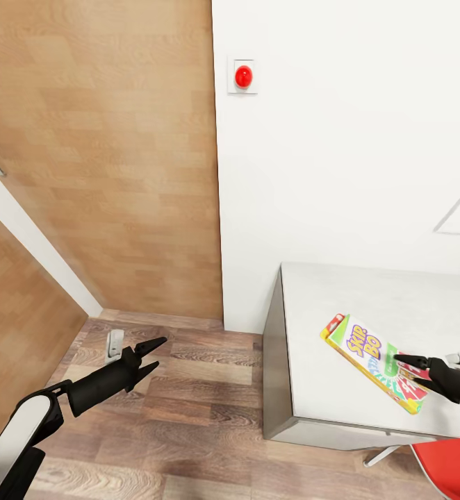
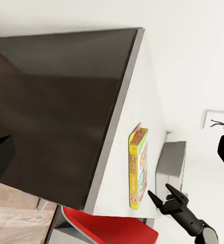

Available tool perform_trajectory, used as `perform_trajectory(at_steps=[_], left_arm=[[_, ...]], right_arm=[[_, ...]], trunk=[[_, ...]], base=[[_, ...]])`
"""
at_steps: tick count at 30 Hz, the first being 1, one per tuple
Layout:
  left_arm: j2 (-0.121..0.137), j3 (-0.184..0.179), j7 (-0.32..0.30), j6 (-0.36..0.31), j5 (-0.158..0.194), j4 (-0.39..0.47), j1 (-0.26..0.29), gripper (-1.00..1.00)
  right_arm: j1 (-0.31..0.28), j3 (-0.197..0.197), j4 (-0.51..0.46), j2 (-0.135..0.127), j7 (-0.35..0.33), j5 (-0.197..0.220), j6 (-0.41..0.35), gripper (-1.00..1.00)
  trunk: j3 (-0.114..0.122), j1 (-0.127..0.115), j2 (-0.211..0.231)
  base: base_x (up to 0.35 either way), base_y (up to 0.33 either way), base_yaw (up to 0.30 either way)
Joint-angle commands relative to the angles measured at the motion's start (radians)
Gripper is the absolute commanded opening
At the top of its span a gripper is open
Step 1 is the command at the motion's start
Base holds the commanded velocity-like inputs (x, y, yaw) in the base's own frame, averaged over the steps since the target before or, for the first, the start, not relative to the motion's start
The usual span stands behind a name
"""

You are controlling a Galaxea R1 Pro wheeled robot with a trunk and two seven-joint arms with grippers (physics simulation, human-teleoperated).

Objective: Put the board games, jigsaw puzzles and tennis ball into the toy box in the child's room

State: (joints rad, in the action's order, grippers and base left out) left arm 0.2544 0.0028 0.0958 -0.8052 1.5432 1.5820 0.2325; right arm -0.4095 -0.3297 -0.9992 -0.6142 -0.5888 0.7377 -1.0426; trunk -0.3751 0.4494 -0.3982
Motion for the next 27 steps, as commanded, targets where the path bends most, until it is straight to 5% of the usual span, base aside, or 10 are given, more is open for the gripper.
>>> perform_trajectory(at_steps=[1, 15, 27], left_arm=[[0.0, 0.0, 0.01, -0.003, 0.01, 0.001, 0.001, 1.0], [0.0, 0.001, 0.01, -0.003, 0.011, 0.001, 0.001, 1.0], [0.0, 0.001, 0.01, -0.003, 0.01, 0.001, 0.001, 1.0]], right_arm=[[0.0, -0.004, 0.0, -0.002, -0.008, -0.007, -0.005, 1.0], [0.011, -0.082, 0.032, -0.068, -0.008, -0.01, -0.005, 1.0], [0.013, -0.1, 0.07, -0.083, -0.009, -0.012, -0.005, 1.0]], trunk=[[-0.002, 0.001, -0.002], [-0.002, 0.001, -0.002], [-0.002, 0.001, -0.002]], base=[[0.0, 0.0, 0.0], [0.0, 0.0, 0.0], [0.0, 0.0, 0.0]])
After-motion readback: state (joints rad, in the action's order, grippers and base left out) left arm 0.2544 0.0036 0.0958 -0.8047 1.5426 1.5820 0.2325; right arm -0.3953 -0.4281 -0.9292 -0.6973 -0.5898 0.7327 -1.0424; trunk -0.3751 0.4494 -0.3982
